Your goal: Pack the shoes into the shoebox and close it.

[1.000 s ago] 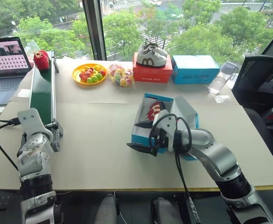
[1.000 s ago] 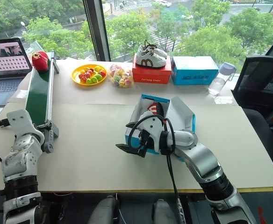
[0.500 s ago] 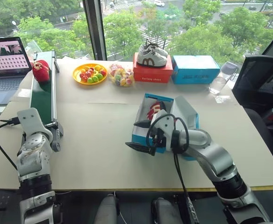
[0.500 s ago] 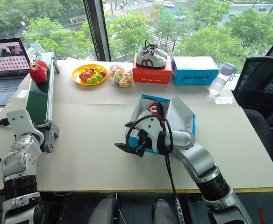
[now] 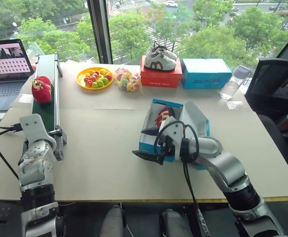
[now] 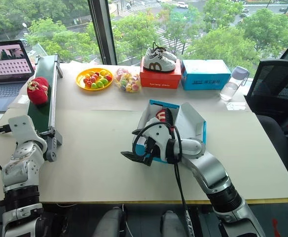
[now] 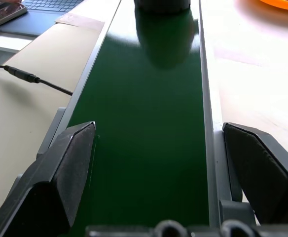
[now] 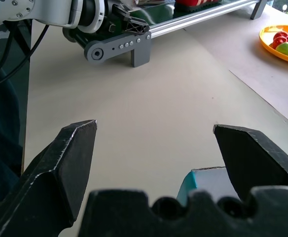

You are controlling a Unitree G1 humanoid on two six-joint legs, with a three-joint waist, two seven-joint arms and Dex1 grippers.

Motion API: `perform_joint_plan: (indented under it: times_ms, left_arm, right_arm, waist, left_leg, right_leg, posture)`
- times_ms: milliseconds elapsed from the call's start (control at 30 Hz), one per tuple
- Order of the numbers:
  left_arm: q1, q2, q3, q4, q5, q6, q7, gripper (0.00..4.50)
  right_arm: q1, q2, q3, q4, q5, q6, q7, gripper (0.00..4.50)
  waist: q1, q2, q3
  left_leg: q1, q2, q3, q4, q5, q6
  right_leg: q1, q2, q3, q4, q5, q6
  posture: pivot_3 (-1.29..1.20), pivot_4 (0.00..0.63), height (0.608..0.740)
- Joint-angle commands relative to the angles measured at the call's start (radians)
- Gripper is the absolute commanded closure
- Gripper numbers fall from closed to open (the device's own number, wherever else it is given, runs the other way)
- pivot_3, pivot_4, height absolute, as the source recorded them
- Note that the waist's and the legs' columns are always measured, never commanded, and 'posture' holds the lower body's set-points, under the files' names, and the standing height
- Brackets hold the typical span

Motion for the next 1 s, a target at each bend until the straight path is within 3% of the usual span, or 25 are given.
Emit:
perform_joint_plan:
  times_ms: [33,700,800,867,933,1000]
  left_arm:
    - [-0.012,0.021,0.004,-0.008,0.013,-0.007,0.002,0.07]
    - [-0.023,0.014,0.018,0.009,0.008,-0.029,0.006,0.07]
    - [-0.029,0.004,0.022,-0.005,-0.005,-0.028,0.002,0.83]
    - [-0.045,-0.016,0.041,-0.011,-0.031,-0.023,0.008,1.69]
    - [-0.071,-0.047,0.065,-0.025,-0.081,-0.063,-0.009,2.01]
    - [-0.090,-0.071,0.051,-0.065,-0.102,-0.155,-0.050,2.01]
  right_arm:
    - [-0.009,0.002,-0.022,-0.021,-0.007,-0.013,-0.005,0.00]
    - [-0.007,0.007,-0.028,-0.027,-0.010,-0.004,-0.013,0.00]
    - [-0.009,0.006,-0.029,-0.026,-0.010,-0.004,-0.015,0.00]
    - [-0.012,0.007,-0.032,-0.024,-0.009,-0.004,-0.017,0.00]
    - [-0.017,0.010,-0.037,-0.019,-0.008,-0.002,-0.022,0.00]
    - [-0.037,0.041,-0.076,0.009,0.006,0.020,-0.067,0.00]
  waist:
    - [0.000,0.000,0.000]
    - [0.000,0.000,0.000]
    - [0.002,0.000,0.000]
    - [0.005,0.000,0.000]
    - [0.009,0.000,0.000]
    - [0.013,-0.001,0.000]
  left_leg:
    - [0.000,0.000,0.000,0.000,0.000,0.000]
    - [0.001,0.000,0.000,0.000,0.000,0.000]
    - [0.001,0.000,0.000,0.001,0.001,-0.001]
    - [0.001,0.000,0.000,0.001,0.001,-0.001]
    - [0.001,0.000,0.000,0.002,0.001,-0.002]
    - [0.001,0.000,0.000,0.002,0.001,-0.002]
  right_leg:
    - [0.000,0.000,0.000,0.000,0.000,0.000]
    - [0.000,0.000,0.000,0.002,0.000,0.000]
    - [0.000,0.000,0.000,0.003,0.000,0.000]
    - [0.000,0.000,0.000,0.004,0.000,0.000]
    - [0.000,0.000,0.000,0.006,0.000,0.000]
    - [-0.001,0.000,0.000,0.008,0.000,0.000]
  posture:
    - [0.00,0.150,0.740]
    - [0.00,0.150,0.740]
    - [0.00,0.150,0.740]
    - [0.00,0.150,0.740]
    - [0.00,0.150,0.740]
    - [0.00,0.150,0.740]
